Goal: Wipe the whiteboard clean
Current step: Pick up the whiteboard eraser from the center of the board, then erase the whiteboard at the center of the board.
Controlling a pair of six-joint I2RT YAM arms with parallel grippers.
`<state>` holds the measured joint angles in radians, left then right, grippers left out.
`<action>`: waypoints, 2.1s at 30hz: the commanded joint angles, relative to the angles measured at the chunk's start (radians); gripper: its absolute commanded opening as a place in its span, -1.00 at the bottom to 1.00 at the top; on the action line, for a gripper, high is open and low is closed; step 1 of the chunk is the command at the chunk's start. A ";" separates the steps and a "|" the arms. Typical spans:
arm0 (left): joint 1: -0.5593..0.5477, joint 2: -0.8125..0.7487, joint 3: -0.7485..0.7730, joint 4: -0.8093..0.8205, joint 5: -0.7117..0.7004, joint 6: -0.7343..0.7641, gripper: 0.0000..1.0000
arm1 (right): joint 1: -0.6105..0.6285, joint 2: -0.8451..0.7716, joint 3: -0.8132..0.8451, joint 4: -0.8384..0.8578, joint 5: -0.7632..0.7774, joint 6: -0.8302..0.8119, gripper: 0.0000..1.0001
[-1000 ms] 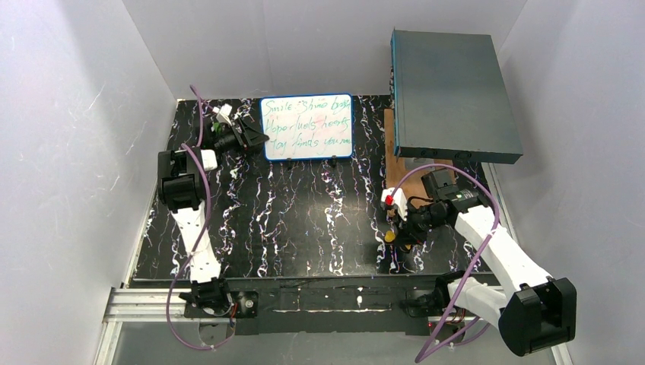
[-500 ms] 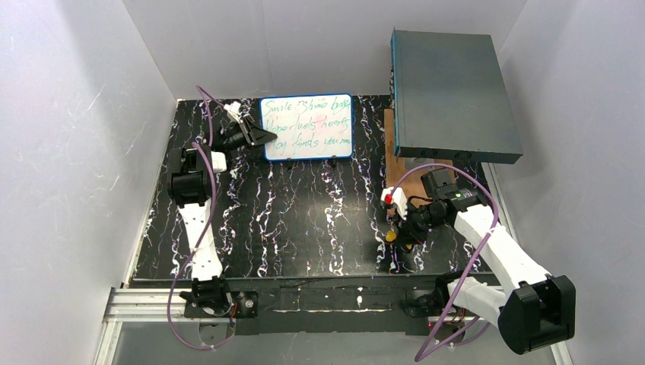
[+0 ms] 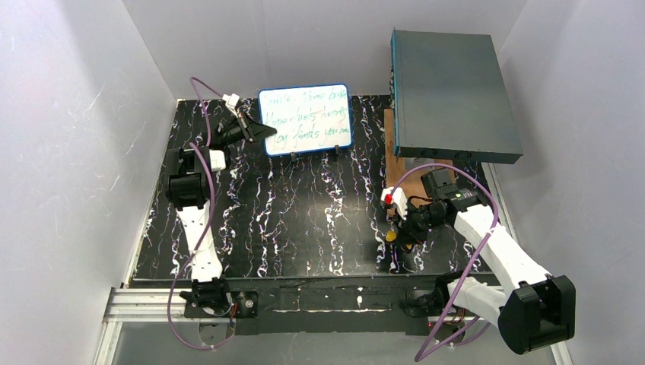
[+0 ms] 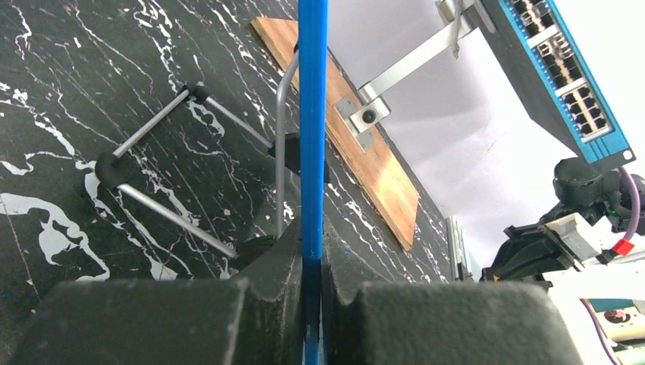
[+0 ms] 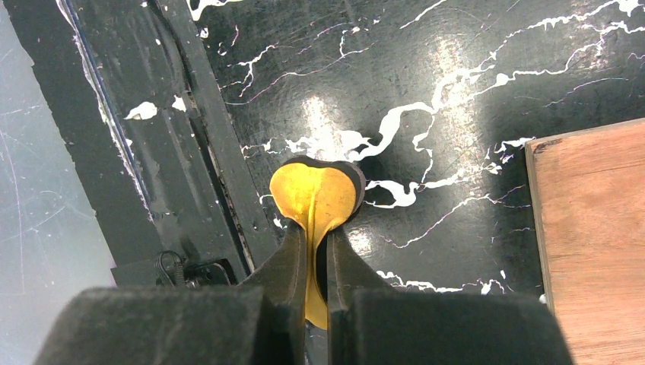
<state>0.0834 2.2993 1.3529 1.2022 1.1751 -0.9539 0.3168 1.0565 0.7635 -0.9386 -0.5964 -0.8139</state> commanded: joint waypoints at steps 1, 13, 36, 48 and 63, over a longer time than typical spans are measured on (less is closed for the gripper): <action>0.010 -0.174 -0.007 0.051 -0.043 0.022 -1.00 | 0.007 -0.014 0.034 0.009 -0.006 0.011 -0.97; -0.057 -0.379 -0.107 -0.078 -0.120 0.314 -1.00 | 0.007 -0.030 0.034 0.006 -0.018 0.011 -0.97; -0.327 -1.878 -0.949 -0.957 -0.536 0.113 -1.00 | 0.018 -0.252 0.331 -0.291 -0.267 0.045 -0.97; -0.579 -1.958 -1.119 -0.894 -0.724 0.043 -1.00 | 0.018 -0.165 0.347 -0.231 -0.330 0.063 -0.97; -1.042 -1.301 -1.111 -0.231 -1.230 0.228 -1.00 | 0.282 0.064 0.447 0.017 0.099 0.220 -0.97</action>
<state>-0.8738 0.9089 0.2207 0.7315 0.1337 -0.8543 0.4965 1.0691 1.1500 -1.0283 -0.6994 -0.6384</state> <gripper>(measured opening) 0.048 0.086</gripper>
